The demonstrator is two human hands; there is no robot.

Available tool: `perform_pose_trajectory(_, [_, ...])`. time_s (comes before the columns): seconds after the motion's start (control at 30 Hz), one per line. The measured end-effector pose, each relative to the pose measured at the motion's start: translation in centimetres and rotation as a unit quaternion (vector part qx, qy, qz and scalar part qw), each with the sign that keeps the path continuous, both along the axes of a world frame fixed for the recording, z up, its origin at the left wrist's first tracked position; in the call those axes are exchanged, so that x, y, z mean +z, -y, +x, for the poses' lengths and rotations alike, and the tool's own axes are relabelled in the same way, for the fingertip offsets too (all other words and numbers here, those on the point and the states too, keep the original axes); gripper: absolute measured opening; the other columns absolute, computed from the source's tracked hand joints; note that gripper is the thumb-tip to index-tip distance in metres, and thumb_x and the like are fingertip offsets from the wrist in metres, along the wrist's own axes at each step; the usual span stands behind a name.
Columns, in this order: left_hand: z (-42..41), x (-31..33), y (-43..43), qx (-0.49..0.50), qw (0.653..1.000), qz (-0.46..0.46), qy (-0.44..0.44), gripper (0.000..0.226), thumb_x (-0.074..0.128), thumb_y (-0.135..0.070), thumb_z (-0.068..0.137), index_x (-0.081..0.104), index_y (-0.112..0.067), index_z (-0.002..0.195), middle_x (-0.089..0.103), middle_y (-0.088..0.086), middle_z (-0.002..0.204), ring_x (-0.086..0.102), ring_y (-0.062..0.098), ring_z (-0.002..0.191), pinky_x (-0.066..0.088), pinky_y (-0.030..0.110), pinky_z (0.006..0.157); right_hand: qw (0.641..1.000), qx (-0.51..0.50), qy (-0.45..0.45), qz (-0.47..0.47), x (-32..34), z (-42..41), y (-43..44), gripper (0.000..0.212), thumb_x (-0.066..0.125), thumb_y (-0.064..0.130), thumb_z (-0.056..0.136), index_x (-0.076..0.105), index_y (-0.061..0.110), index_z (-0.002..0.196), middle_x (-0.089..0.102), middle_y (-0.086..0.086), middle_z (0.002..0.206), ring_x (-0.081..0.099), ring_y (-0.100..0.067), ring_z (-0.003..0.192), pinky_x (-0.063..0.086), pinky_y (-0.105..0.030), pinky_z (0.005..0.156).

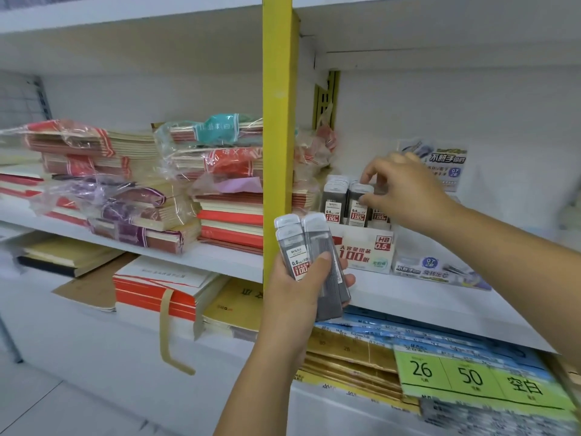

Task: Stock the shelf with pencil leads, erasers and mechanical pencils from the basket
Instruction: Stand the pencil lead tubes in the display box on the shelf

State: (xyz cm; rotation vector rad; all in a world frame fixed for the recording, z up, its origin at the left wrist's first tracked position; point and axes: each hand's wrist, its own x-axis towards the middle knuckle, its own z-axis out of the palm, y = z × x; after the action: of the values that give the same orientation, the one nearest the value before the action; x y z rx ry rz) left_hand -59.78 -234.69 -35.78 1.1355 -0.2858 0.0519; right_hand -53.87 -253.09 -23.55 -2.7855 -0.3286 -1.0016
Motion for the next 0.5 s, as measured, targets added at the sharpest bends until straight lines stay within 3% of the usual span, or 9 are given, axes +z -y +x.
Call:
perform_pose_trajectory(0.17, [-0.3,0.0,0.0,-0.027,1.000,0.001,-0.003,0.030,0.066,-0.030,0.092,0.058,-0.033,0.121,0.076,0.006,0.107,0.075,0.027,0.092,0.061,0.043,0.076,0.998,-0.046,0.028,-0.011,-0.4,-0.7,-0.2,0.031,0.063,0.034,0.090,0.063,0.029,0.121,0.048,0.002,0.098,0.039,-0.020,0.107,0.036,-0.035,0.085])
perform_pose_trajectory(0.27, [-0.8,0.1,0.1,-0.045,0.999,0.019,0.006,0.028,0.068,-0.031,0.091,0.060,-0.036,0.118,0.076,0.006,0.105,0.075,0.026,0.094,0.062,0.041,0.075,0.988,0.065,0.065,0.125,-1.8,-3.6,-0.7,0.017,0.062,0.030,0.091,0.069,0.032,0.106,0.055,0.012,0.088,0.049,-0.009,0.086,0.040,-0.022,0.074])
perform_pose_trajectory(0.33, [-1.1,0.1,0.1,-0.053,0.998,0.021,0.011,0.026,0.073,-0.031,0.086,0.064,-0.035,0.111,0.076,0.010,0.101,0.075,0.028,0.091,0.061,0.036,0.070,0.963,0.136,-0.022,0.230,-3.0,-5.6,-1.4,0.009,0.064,0.037,0.086,0.068,0.040,0.094,0.063,0.014,0.084,0.057,-0.004,0.078,0.047,-0.016,0.066])
perform_pose_trajectory(0.4, [-1.4,0.2,0.1,-0.049,0.998,0.032,0.020,0.034,0.079,-0.034,0.078,0.065,-0.033,0.109,0.076,0.011,0.100,0.076,0.030,0.088,0.061,0.034,0.067,0.922,0.187,-0.132,0.314,-4.1,-6.9,-2.0,0.014,0.069,0.039,0.082,0.069,0.039,0.095,0.068,0.010,0.083,0.063,-0.006,0.075,0.053,-0.019,0.067])
perform_pose_trajectory(0.5, [-1.6,0.3,0.1,-0.044,0.998,0.046,0.022,0.050,0.083,-0.034,0.070,0.062,-0.030,0.115,0.077,0.008,0.101,0.076,0.030,0.086,0.061,0.035,0.065,0.868,0.235,-0.191,0.393,-4.4,-7.4,-2.3,0.016,0.072,0.025,0.083,0.071,0.031,0.098,0.069,0.007,0.072,0.060,-0.007,0.058,0.050,-0.017,0.055])
